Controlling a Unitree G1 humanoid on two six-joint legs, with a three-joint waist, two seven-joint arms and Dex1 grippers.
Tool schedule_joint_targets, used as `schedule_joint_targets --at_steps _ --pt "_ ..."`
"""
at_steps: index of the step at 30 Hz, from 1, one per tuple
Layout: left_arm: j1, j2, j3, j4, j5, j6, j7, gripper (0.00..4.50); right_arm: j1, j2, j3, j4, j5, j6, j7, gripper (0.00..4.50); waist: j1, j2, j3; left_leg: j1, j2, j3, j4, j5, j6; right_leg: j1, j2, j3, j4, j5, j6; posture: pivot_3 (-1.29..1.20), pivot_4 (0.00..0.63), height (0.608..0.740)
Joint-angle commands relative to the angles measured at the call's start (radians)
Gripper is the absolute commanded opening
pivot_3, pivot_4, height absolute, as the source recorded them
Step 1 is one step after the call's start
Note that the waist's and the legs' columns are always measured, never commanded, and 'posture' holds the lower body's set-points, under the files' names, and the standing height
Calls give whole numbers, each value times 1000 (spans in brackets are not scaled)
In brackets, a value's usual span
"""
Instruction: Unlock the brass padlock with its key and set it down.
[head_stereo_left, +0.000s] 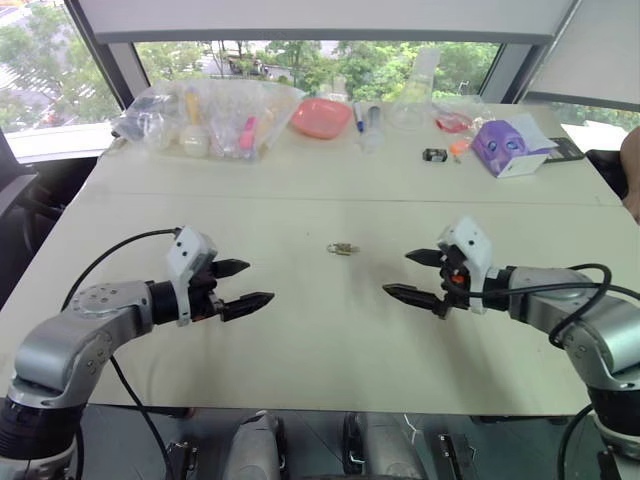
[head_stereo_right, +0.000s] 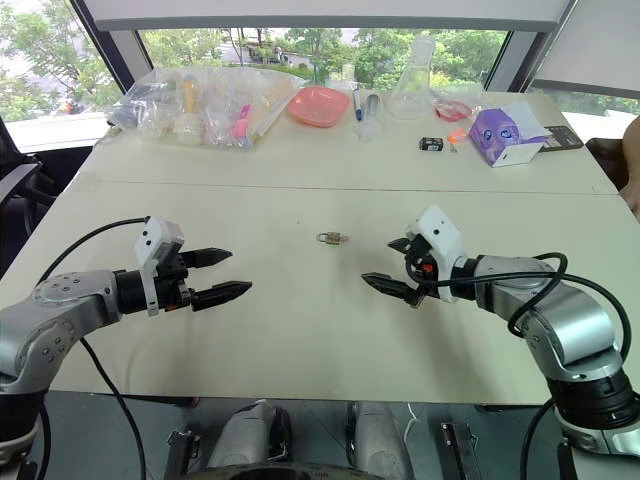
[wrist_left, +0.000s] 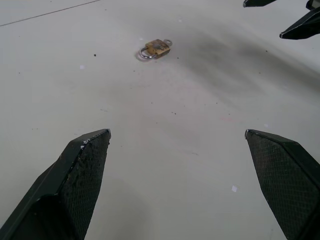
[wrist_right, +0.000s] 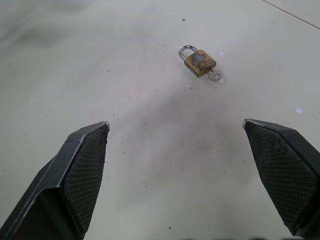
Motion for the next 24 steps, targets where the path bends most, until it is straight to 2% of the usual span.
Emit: schedule_joint_targets --at_steps 1,7,15,19,24 --pt "3 2 14 -20 2 -22 -3 4500 -18 6 -4 -12 -3 -20 3 4422 0 0 0 0 0 0 0 0 0 0 0 0 0 0 0 0 150 740" --pt "-16 23 2 1 35 -48 -24 4500 -23 13 11 -6 -10 -26 -2 4422 0 0 0 0 0 0 0 0 0 0 0 0 0 0 0 0 150 740" --pt "-162 80 -81 149 132 -148 -158 4500 -50 46 46 0 -37 -31 -18 4422 1 0 0 0 0 0 0 0 0 0 0 0 0 0 0 0 150 740" --pt "-435 32 -271 401 302 -339 -313 4500 -75 73 69 14 -64 -42 -38 4422 16 0 0 0 0 1 1 0 -1 0 1 -1 0 0 0 0 150 740" --pt "-745 -147 -465 849 487 -562 -490 4500 -69 98 69 -18 -74 -7 -92 4422 24 0 0 -1 -1 5 1 2 -3 0 1 0 -1 0 1 0 150 740"
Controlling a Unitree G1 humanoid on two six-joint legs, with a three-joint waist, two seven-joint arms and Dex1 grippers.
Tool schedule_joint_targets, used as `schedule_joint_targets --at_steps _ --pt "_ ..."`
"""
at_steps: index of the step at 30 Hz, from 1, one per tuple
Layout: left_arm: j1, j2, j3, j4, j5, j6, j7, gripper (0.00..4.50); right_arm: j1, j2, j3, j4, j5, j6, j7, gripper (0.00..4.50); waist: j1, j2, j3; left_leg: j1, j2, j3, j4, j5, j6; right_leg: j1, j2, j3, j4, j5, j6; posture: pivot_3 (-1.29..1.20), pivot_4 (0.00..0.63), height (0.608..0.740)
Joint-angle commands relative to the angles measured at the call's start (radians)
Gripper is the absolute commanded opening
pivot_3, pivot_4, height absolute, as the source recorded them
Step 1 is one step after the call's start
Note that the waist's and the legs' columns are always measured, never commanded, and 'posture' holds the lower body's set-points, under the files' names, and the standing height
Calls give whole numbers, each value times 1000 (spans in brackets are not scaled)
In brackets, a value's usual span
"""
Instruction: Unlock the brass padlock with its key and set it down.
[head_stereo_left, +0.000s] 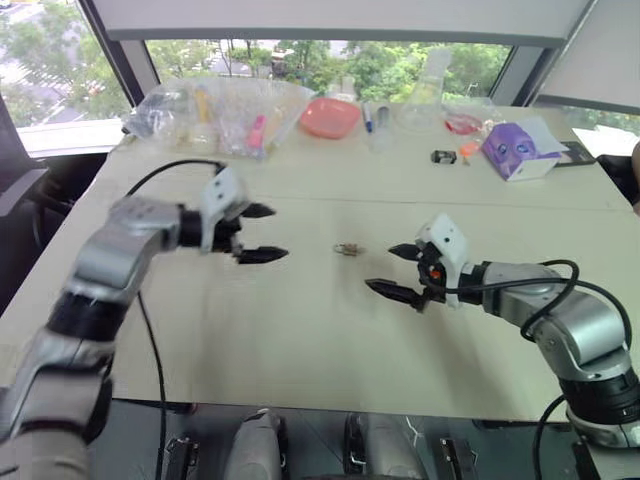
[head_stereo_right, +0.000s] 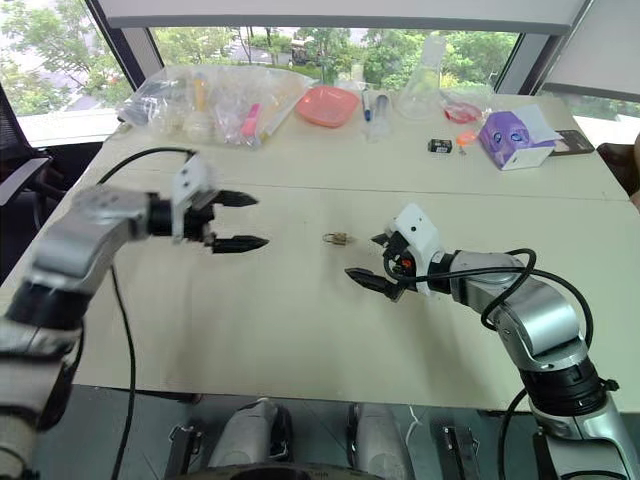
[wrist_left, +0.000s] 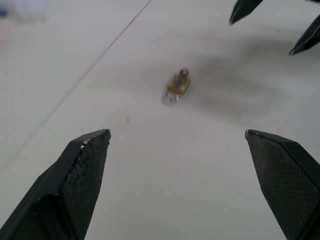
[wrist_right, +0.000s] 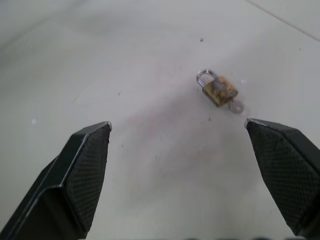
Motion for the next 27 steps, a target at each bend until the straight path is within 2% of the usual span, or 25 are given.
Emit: schedule_joint_targets --at_steps 1,6,9,13,17,25,26,27 --pt "-136 -90 -120 264 133 -157 -127 4500 7 13 -14 -55 -9 18 -45 4422 -1 0 0 -1 0 0 0 1 -2 -1 0 0 -1 0 0 0 150 740" --pt "-313 -243 -176 600 243 -339 -219 4500 52 59 -13 -111 -22 52 -138 4422 -5 -1 0 -16 0 0 2 2 -3 -15 1 0 1 0 1 0 150 740" --pt "-407 -345 -162 796 292 -429 -173 4500 89 107 -31 -151 -14 70 -195 4422 -2 -1 0 -15 0 -3 2 2 -4 -15 2 -1 1 0 1 0 150 740" --pt "-466 -426 -144 945 342 -491 -112 4500 117 144 -43 -190 -21 87 -248 4422 -4 -1 0 -15 0 -3 3 2 -2 -13 1 -1 1 0 1 0 150 740" --pt "-482 -508 -135 1038 392 -515 -37 4500 143 166 -72 -219 -21 97 -295 4422 -2 -1 0 -16 0 -4 3 0 1 -13 1 -1 1 0 1 0 150 740" --pt "-448 -558 -151 1105 510 -522 82 4500 162 188 -97 -258 -11 121 -350 4422 -4 -1 0 -14 0 -5 4 -1 2 -12 2 -1 2 0 1 0 150 740" --pt "-444 -556 -151 1108 521 -521 88 3946 164 189 -100 -262 -10 125 -354 4500 -3 -1 0 -14 0 -5 5 -1 2 -12 2 -1 2 0 1 0 150 740" --pt "-441 -554 -148 1111 526 -517 87 3748 169 189 -105 -266 -9 127 -357 4500 -3 -1 0 -14 0 -5 6 -1 2 -12 2 -1 3 0 1 0 150 740"
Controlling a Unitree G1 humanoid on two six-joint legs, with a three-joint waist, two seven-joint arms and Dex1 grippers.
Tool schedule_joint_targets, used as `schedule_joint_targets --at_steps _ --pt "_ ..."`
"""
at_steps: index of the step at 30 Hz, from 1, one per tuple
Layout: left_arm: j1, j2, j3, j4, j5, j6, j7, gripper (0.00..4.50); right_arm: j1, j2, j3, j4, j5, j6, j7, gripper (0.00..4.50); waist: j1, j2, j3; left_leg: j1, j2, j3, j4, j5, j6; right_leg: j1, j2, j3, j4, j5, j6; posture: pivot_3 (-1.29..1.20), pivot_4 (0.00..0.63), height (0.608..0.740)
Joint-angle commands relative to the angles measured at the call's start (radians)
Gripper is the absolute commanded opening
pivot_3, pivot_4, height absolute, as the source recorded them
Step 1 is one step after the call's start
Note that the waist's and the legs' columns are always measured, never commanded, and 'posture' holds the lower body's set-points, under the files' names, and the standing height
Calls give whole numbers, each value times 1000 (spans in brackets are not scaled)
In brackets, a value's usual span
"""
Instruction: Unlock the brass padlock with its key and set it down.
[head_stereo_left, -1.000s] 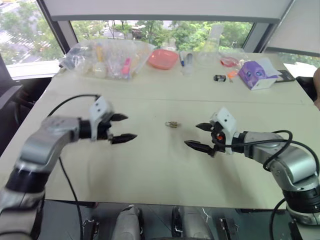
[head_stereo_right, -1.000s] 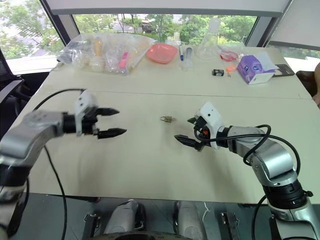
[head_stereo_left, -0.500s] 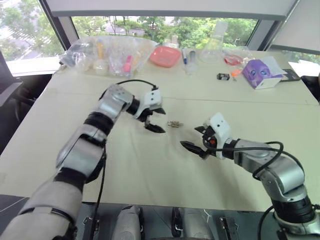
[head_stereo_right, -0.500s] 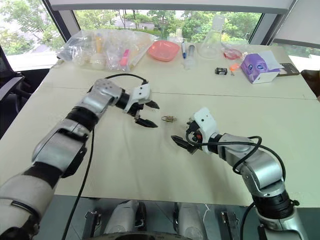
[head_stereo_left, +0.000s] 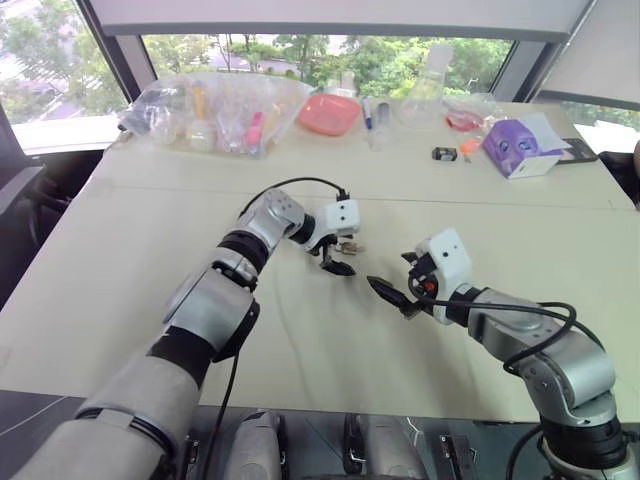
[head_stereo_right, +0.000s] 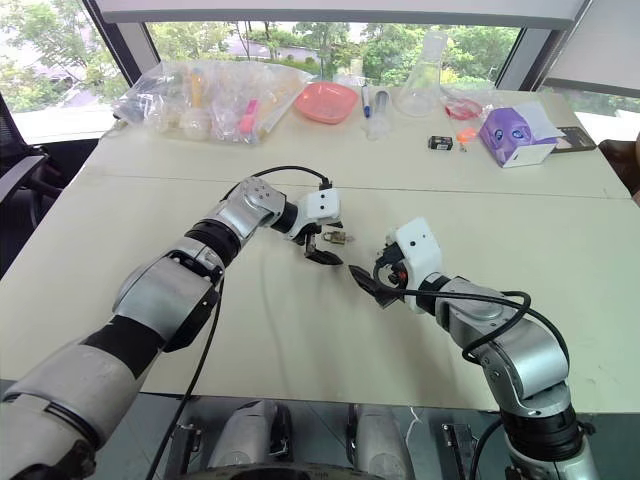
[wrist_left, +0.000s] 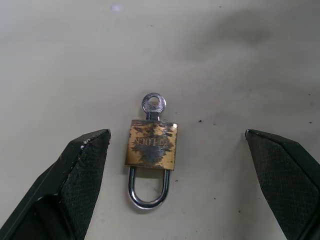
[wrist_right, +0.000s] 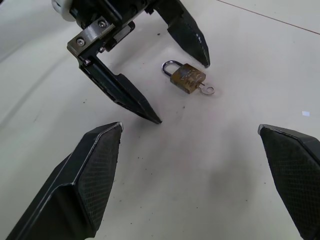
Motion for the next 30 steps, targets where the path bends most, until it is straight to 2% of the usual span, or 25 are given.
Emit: schedule_joint_targets --at_steps 1,6,10,15,17,21,23,25,30 --pt "15 9 3 24 52 13 28 3296 9 5 -43 -60 9 3 -14 4500 0 0 0 0 0 0 1 0 0 0 0 0 0 0 0 0 150 740" --pt "30 28 13 26 66 11 -17 759 15 2 -50 -63 12 10 -14 4500 -6 0 0 0 1 -1 7 -3 5 2 0 0 4 0 0 0 150 740" --pt "41 31 9 22 86 -12 -6 723 6 4 -53 -52 20 10 -6 4500 -13 0 -1 0 1 -1 8 -3 5 2 0 0 5 0 0 0 150 740" --pt "49 65 25 -10 82 -173 7 723 -16 60 -124 -24 106 43 -3 4500 -22 0 -1 0 1 -2 8 -3 5 2 0 0 5 0 0 0 150 740" --pt "47 112 77 -65 21 -293 -55 723 -46 115 -205 -15 253 93 15 4500 -28 0 -1 0 1 -2 8 -3 5 2 0 0 6 0 0 0 150 740" --pt "68 177 138 -168 -65 -415 -184 723 -88 162 -287 8 419 161 -7 4500 -23 1 0 -1 2 -2 8 -3 5 0 1 1 7 0 0 0 150 740" --pt "99 211 179 -281 -150 -387 -284 723 -117 187 -329 40 510 174 -32 4500 -20 1 0 -1 2 -1 8 -3 5 0 0 0 7 0 0 0 150 740" --pt "161 254 210 -482 -246 -272 -365 723 -147 194 -361 80 608 193 -59 4500 -21 1 0 -1 1 -1 9 -3 5 0 -1 1 7 0 0 0 150 740" --pt "315 344 236 -936 -368 39 -359 723 -191 178 -368 148 807 195 -133 4500 -24 1 -1 -1 1 -2 9 0 0 1 -1 2 7 0 0 0 150 740"
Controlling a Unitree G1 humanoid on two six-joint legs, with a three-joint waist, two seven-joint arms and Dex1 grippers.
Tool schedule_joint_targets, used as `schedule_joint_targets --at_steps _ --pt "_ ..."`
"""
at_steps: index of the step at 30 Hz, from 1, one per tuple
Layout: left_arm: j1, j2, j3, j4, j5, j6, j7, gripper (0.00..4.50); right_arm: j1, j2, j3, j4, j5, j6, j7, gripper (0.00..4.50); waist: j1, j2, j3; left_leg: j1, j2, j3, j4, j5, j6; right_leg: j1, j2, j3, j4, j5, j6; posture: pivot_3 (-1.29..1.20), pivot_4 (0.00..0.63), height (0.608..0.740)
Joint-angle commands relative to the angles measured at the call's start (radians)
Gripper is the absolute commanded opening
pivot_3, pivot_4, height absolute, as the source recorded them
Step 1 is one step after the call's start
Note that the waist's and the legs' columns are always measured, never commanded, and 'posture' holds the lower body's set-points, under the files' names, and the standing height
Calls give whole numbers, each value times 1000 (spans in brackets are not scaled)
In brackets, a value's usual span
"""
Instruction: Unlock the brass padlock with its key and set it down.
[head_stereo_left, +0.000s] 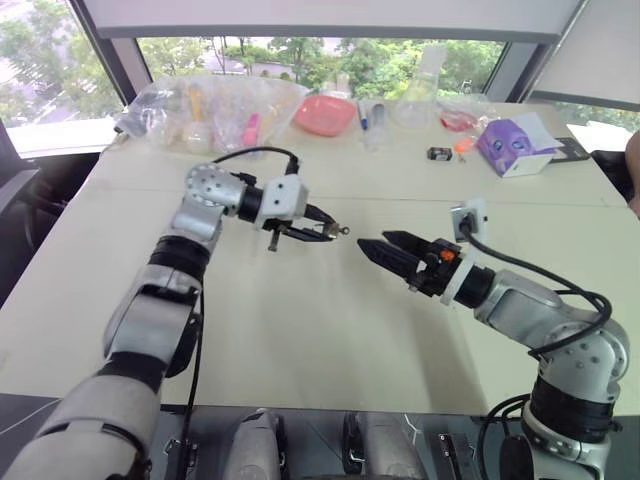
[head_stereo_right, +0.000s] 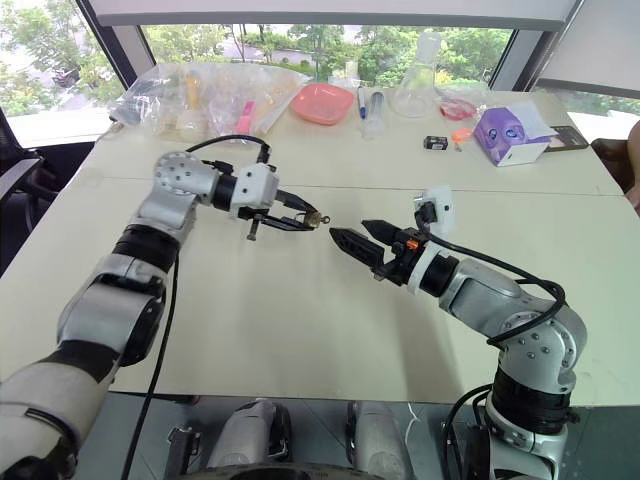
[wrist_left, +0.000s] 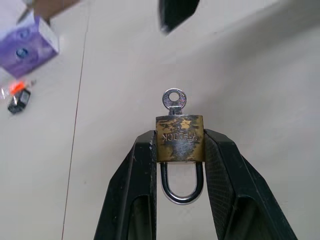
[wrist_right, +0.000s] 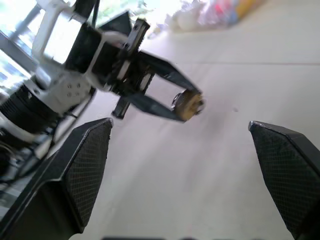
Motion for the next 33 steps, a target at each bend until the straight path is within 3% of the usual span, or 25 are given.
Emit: schedule_joint_targets --at_steps 1,8,14,17,24,33 --pt "60 43 29 -286 -83 182 32 723 -26 -19 -10 17 137 -12 -45 4500 0 0 0 0 0 0 0 0 0 0 0 0 0 0 0 0 150 740" --pt "185 64 22 -563 -111 344 164 723 -32 -66 49 48 230 -50 -108 4500 1 0 0 1 0 -1 0 1 -1 0 1 1 0 0 1 0 150 740" --pt "215 73 13 -606 -123 363 184 723 -31 -114 83 61 282 -88 -129 4500 1 1 0 1 0 0 0 1 -1 0 1 1 1 0 1 0 150 740" --pt "218 79 12 -577 -122 333 173 723 -28 -132 94 66 302 -109 -138 3638 2 0 0 1 0 0 0 1 -1 0 1 1 1 0 1 0 150 740" --pt "218 85 -5 -526 -111 245 151 723 -18 -160 130 63 337 -143 -150 36 2 1 0 1 0 1 0 1 -1 0 1 1 0 0 1 0 150 740" --pt "240 87 -17 -528 -107 212 160 723 -1 -172 175 49 351 -188 -177 36 2 0 0 1 0 1 0 1 -1 0 1 1 0 0 1 0 150 740"
